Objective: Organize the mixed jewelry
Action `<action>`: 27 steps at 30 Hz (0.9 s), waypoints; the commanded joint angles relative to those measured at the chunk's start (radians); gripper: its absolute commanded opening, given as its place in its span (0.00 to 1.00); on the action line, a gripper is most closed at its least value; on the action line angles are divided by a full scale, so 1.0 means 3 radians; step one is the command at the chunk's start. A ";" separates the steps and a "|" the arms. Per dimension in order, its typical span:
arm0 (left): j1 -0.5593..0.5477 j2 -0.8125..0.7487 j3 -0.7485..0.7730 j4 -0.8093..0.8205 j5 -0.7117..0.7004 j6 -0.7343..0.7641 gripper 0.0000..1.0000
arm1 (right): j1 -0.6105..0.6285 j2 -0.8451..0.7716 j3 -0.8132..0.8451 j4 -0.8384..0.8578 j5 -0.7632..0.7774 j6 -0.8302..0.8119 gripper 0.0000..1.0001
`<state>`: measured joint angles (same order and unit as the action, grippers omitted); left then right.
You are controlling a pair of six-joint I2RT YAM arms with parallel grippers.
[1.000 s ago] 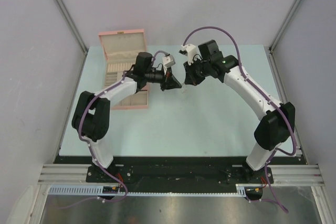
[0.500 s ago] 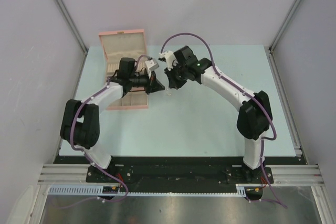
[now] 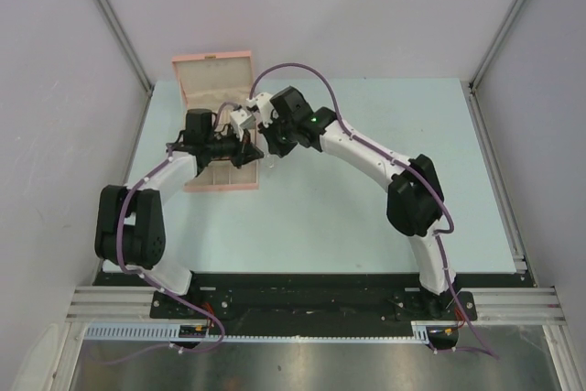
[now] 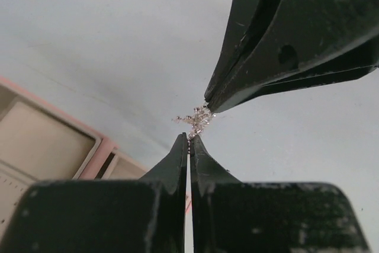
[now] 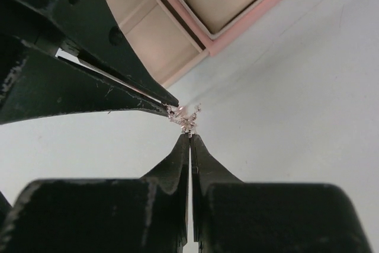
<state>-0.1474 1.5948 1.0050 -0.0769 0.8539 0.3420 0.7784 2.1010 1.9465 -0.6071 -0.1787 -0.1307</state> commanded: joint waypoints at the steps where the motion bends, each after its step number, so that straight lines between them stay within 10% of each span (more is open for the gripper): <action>1: 0.0154 -0.0238 -0.0067 0.0026 -0.0055 0.0143 0.00 | 0.0105 0.0150 0.0312 0.0081 0.0130 0.0037 0.00; 27: 0.0665 -0.0387 -0.0292 -0.0091 -0.0085 0.0501 0.00 | 0.0371 0.0769 0.1003 0.0014 0.0263 0.0021 0.00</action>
<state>0.0402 1.5185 0.9188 -0.1226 0.8135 0.4530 0.8776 2.2993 2.1963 -0.6018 -0.1184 -0.1230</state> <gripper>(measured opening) 0.010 0.010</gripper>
